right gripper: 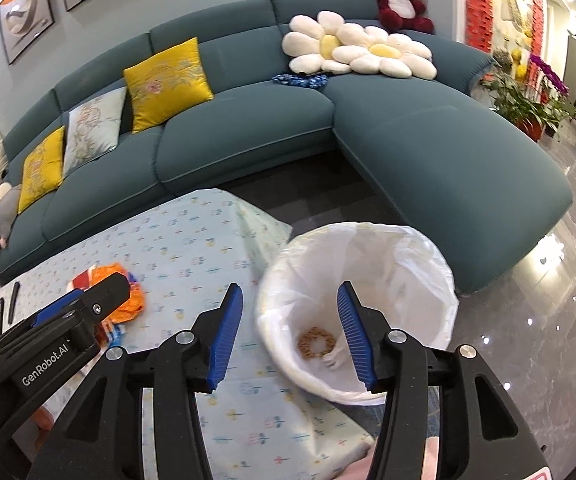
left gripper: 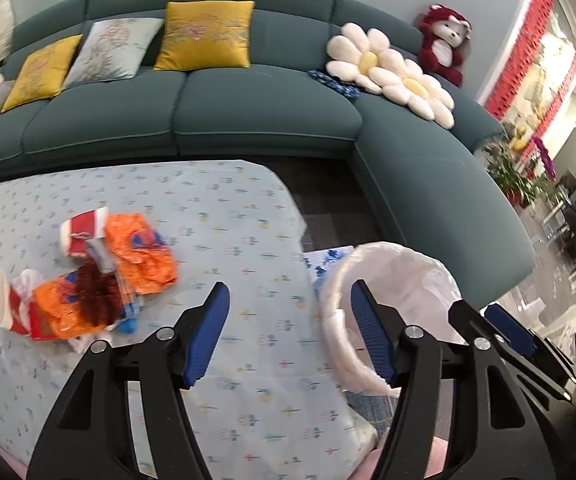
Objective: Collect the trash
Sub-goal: 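Withdraw both open tools from the bin back toward the table, then grasp the white paper cup with the left tool while the right tool grasps the dark red scrunchie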
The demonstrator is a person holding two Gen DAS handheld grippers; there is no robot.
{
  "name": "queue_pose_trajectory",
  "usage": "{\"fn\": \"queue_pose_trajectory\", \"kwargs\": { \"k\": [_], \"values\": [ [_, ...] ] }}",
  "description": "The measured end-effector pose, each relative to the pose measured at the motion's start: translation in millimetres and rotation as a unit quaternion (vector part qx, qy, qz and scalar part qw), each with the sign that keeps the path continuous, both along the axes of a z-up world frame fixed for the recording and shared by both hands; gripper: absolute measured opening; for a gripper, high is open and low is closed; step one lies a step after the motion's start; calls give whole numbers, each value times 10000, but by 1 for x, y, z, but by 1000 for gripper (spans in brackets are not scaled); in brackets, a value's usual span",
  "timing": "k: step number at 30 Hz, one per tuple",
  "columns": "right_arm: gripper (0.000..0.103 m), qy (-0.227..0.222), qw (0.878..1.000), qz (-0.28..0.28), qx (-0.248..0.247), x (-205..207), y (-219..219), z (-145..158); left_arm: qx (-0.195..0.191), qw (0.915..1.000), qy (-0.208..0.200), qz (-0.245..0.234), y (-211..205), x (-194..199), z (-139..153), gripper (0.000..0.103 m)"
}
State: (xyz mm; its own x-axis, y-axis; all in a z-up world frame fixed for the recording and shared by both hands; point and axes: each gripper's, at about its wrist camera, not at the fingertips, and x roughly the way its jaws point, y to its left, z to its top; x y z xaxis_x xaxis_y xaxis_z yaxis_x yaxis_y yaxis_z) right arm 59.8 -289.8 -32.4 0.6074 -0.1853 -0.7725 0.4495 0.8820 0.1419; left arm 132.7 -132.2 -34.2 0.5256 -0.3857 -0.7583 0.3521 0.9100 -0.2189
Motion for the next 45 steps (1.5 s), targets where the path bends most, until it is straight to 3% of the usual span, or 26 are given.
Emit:
{"fn": "queue_pose_trajectory", "kwargs": {
  "k": [4, 20, 24, 31, 38, 45],
  "values": [
    [54, -46, 9998, 180, -45, 5, 27, 6, -70, 9997, -21, 247, 33, 1, 1, 66],
    [55, 47, 9945, 1044, -105, 36, 140, 7, -65, 9929, -13, 1186, 155, 15, -3, 72],
    [55, 138, 9922, 1235, -131, 44, 166, 1, 12, 9896, -13, 1439, 186, 18, -8, 78],
    [55, 307, 9891, 1440, -18, 59, 200, -15, 297, 9785, 186, 2031, 254, 27, -32, 79],
    [55, 476, 9848, 1670, -6, 78, 233, -35, 283, 9659, 527, 2521, 312, 37, -58, 79],
    [55, 695, 9805, 1840, 9, 104, 257, -59, 45, 9559, 894, 2797, 344, 51, -79, 79]
  ]
}}
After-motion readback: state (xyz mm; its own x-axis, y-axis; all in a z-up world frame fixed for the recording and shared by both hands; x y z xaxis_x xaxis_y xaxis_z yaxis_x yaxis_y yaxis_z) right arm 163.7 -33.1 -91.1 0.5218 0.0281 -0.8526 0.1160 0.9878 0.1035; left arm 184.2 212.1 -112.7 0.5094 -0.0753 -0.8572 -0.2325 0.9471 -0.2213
